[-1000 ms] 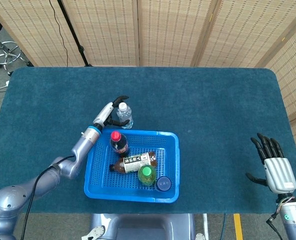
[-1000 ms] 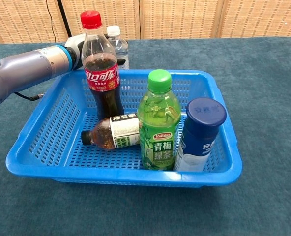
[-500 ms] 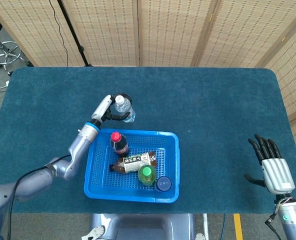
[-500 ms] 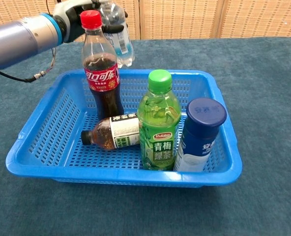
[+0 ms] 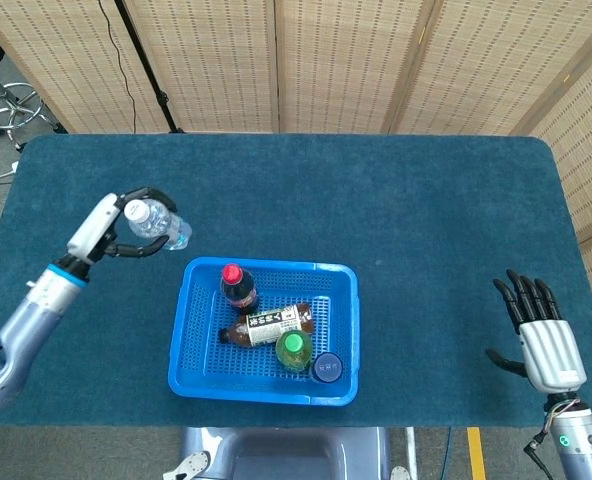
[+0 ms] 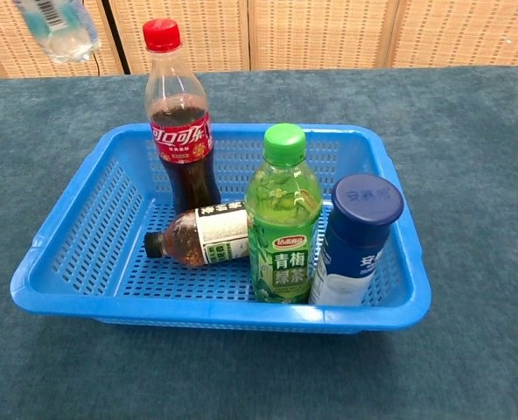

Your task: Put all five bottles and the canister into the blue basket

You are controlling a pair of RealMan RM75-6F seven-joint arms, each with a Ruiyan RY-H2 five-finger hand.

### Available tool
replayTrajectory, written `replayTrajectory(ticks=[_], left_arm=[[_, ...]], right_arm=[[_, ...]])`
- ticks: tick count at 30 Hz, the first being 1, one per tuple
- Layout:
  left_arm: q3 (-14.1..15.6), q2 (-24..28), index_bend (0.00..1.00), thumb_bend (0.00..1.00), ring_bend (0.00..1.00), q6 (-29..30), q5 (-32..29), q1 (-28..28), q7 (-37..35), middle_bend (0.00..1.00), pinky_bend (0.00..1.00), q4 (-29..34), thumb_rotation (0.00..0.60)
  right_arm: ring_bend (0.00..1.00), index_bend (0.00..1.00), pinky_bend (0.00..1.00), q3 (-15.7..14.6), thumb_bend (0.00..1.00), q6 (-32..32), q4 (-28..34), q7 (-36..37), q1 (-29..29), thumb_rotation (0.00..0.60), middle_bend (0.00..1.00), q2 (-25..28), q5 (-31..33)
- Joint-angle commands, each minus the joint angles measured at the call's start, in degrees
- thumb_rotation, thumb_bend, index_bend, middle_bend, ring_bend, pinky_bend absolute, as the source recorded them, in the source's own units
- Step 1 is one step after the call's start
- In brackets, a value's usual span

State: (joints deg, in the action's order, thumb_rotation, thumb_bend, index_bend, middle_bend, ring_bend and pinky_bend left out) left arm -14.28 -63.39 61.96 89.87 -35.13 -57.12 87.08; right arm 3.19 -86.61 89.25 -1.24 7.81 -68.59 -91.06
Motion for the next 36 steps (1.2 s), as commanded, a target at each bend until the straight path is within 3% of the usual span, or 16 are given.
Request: replayTrajectory(ticks=[1,7,14,23,29,31,35,36], left_arm=[[5.82,3.47,0.57,0.41,0.35,7.61,7.57,4.86,-6.45,0.45,0.39,0.31,0.600],[11.85,1.87,0.57,0.41,0.35,14.26,15.89,6.57,-8.83,0.45,0.39,-0.43,0.600],[15.76,-3.23,0.57,0.41,0.35,12.97,18.52,4.55,-8.06,0.45,0.39,0.24,0.600],[16.99,-10.52,0.57,0.41,0.35,7.06,17.43,0.78,-0.39,0.45,0.39,2.76,0.600],[15.80,-16.36,0.56,0.41,0.32,1.57,12.78,-1.12,7.70,0.44,0.39,2.00,0.600],[15.91,-17.78,0.49,0.38,0.25,0.92,12.31,-1.47,9.59,0.39,0.33,1.39,0.600],[19.23,-16.67,0.04,0.28,0.00,-3.19,15.19,-4.61,10.55,0.03,0.03,0.91,0.600],[19.70,-16.15,0.00,0.27,0.00,-3.43,15.62,-5.10,9.69,0.00,0.00,1.18,0.600]], right_arm=[[0.00,0.03,0.00,-0.30,0.00,-0.52,0.41,-0.54,-0.22,0.600,0.00,-0.05,-0.83],[0.00,0.03,0.00,-0.53,0.00,-1.30,1.00,-0.66,-0.35,0.600,0.00,0.13,-2.05],[0.00,0.03,0.00,-1.04,0.00,-1.74,1.40,0.16,-0.51,0.600,0.00,0.58,-3.22],[0.00,0.03,0.00,-0.87,0.00,-2.19,1.63,2.04,-0.84,0.600,0.00,1.58,-2.90],[0.00,0.03,0.00,-1.08,0.00,-2.11,2.07,3.33,-0.99,0.600,0.00,2.31,-2.95],[0.00,0.03,0.00,-1.31,0.00,-1.91,2.37,3.73,-1.03,0.600,0.00,2.73,-3.07],[0.00,0.02,0.00,-1.49,0.00,-1.97,2.91,4.08,-1.16,0.600,0.00,3.40,-3.31],[0.00,0.02,0.00,-1.50,0.00,-2.01,2.98,4.18,-1.19,0.600,0.00,3.50,-3.33]])
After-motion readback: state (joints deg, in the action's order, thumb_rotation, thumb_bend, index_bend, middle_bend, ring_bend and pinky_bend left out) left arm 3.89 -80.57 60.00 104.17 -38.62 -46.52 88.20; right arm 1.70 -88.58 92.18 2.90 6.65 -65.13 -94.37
